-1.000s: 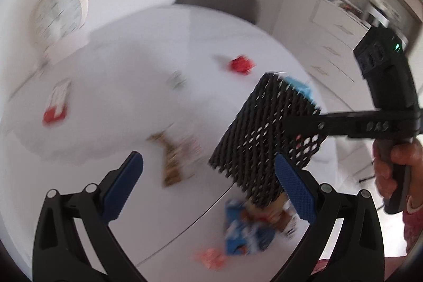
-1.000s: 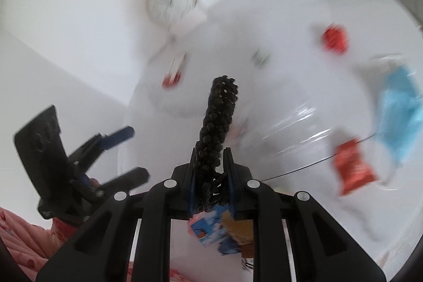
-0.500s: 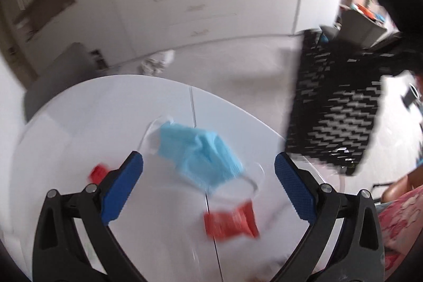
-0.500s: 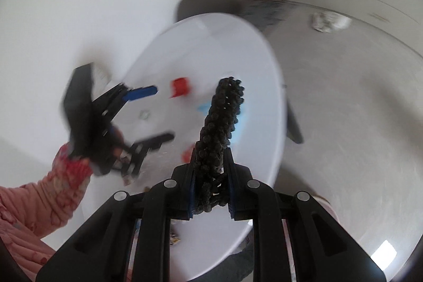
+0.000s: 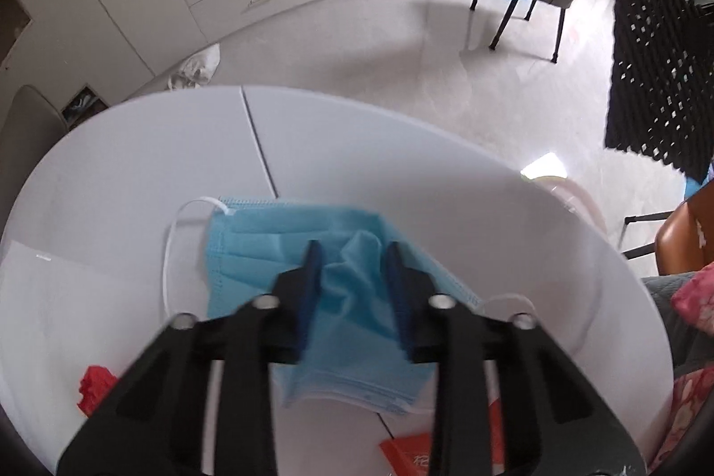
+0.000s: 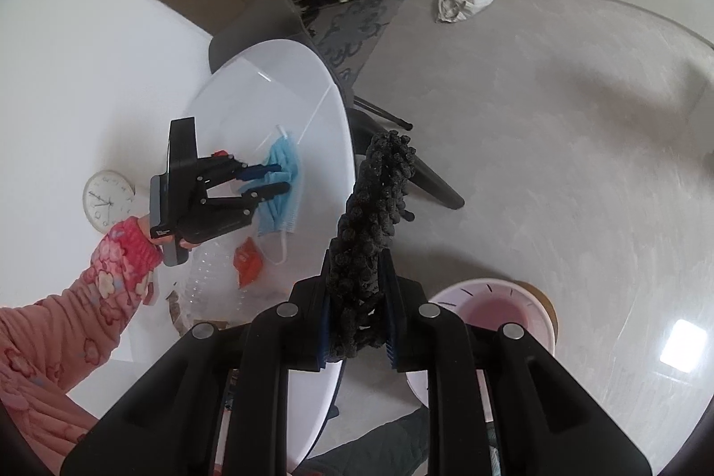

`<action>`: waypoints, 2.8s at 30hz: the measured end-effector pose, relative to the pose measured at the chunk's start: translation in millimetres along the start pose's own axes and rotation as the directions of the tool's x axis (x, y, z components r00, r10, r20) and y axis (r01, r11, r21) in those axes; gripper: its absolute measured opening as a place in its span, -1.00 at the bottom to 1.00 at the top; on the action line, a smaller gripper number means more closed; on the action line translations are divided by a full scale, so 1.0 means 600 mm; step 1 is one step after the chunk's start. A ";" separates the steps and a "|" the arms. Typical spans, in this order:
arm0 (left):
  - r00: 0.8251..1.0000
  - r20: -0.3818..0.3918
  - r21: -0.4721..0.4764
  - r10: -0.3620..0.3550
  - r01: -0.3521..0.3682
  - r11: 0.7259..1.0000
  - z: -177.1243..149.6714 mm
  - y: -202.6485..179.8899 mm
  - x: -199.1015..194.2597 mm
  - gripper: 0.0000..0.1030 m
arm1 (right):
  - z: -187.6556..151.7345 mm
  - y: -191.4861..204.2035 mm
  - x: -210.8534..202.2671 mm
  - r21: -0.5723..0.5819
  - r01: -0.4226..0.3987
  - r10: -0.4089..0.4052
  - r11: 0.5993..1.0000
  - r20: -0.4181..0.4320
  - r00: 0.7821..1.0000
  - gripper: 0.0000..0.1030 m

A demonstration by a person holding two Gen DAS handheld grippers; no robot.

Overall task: Collect trash
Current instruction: 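Grasp the blue face mask with the left tool while the right tool holds the mesh pad, then drop the mesh pad into the white bin with the right tool while the left tool drops the mask, then grasp the clear-and-brown snack bag with the left tool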

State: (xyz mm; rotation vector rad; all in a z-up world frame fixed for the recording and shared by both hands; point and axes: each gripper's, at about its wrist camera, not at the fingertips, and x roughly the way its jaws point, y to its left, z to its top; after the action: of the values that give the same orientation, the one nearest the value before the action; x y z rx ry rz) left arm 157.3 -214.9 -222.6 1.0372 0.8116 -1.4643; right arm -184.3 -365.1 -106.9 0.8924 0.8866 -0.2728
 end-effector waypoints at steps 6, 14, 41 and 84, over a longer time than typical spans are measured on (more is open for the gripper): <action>0.999 0.043 -0.127 0.022 -0.017 0.992 0.001 0.021 -0.027 -0.72 | 0.002 -0.020 0.014 0.009 0.005 -0.005 1.000 -0.003 1.000 -0.62; 0.984 0.161 -0.259 0.072 -0.028 0.965 0.020 -0.053 -0.156 -0.72 | -0.060 -0.072 0.050 -0.022 0.108 -0.109 0.994 -0.075 0.991 -0.60; 0.993 -0.075 -0.470 -0.087 0.042 0.882 0.066 -0.456 0.045 0.07 | -0.165 -0.293 0.097 -0.218 0.393 -0.425 0.893 -0.126 0.896 0.89; 0.885 -0.212 -0.861 0.415 -0.370 0.348 -0.396 -0.226 -0.357 0.85 | -0.050 0.299 0.235 -0.650 -0.072 -0.043 0.757 -0.160 0.986 0.95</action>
State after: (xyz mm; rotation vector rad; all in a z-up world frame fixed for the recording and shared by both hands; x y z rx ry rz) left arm 63.4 104.2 -123.2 0.3004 1.0282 -0.4399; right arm -14.5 -211.1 -123.9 0.2585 1.0357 0.1388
